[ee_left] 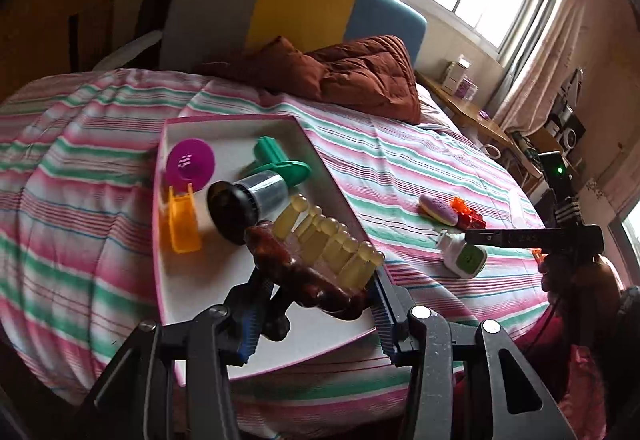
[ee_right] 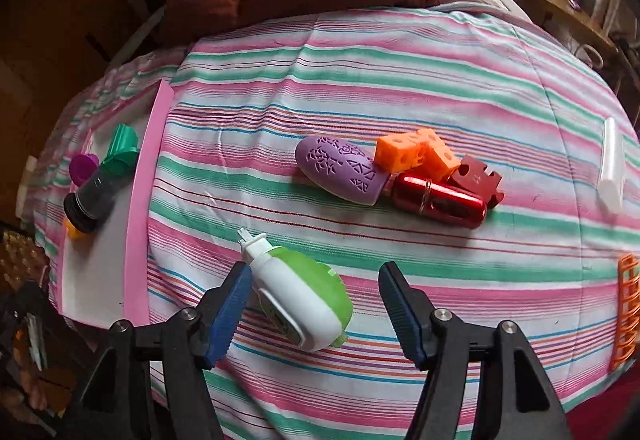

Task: Organize rigid objects
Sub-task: 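Carry the brown comb toward the tray with the left gripper while the right grasps the white-green bottle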

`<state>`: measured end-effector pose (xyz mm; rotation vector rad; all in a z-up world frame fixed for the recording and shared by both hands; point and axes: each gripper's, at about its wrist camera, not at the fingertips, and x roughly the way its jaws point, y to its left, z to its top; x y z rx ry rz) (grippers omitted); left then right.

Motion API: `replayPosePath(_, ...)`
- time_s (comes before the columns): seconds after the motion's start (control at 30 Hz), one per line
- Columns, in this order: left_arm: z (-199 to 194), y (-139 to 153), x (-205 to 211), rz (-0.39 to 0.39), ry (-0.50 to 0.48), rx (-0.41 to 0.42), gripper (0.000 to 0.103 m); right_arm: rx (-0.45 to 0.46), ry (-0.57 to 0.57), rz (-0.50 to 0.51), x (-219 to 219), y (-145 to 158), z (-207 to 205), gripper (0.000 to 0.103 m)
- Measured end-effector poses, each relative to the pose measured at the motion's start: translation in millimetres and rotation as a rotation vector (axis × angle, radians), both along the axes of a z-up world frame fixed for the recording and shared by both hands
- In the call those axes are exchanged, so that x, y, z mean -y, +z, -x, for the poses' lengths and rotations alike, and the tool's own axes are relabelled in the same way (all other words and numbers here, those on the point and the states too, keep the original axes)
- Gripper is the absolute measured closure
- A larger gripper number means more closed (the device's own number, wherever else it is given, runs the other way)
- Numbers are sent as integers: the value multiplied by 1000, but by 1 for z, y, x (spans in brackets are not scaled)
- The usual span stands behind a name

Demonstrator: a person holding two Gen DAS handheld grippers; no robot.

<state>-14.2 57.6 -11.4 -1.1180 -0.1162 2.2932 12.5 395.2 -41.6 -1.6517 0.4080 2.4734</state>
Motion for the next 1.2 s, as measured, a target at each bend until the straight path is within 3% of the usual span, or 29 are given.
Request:
replayPosePath(0.17, 0, -5, 17, -1, 39, 11, 55, 32, 138, -133, 16, 3, 7, 28)
replayPosePath(0.3, -1, -7, 31, 2, 62, 17, 55, 104, 226, -219, 22, -8, 11, 28)
replayPosePath(0.57, -6, -14, 48, 15, 101, 36, 55, 161, 286, -301, 15, -21, 24, 28)
replayPosePath(0.8, -7, -20, 51, 26, 109, 54, 55, 179, 294, -313, 11, -32, 43, 29)
replayPosePath(0.87, -8, -20, 51, 31, 109, 53, 55, 158, 285, -308, 13, -34, 45, 42)
replayPosePath(1.07, -7, -23, 50, 46, 118, 57, 55, 64, 241, -373, 29, -43, 36, 47)
replayPosePath(1.2, -6, -25, 51, 52, 126, 66, 55, 52, 170, -295, 17, -50, 37, 47)
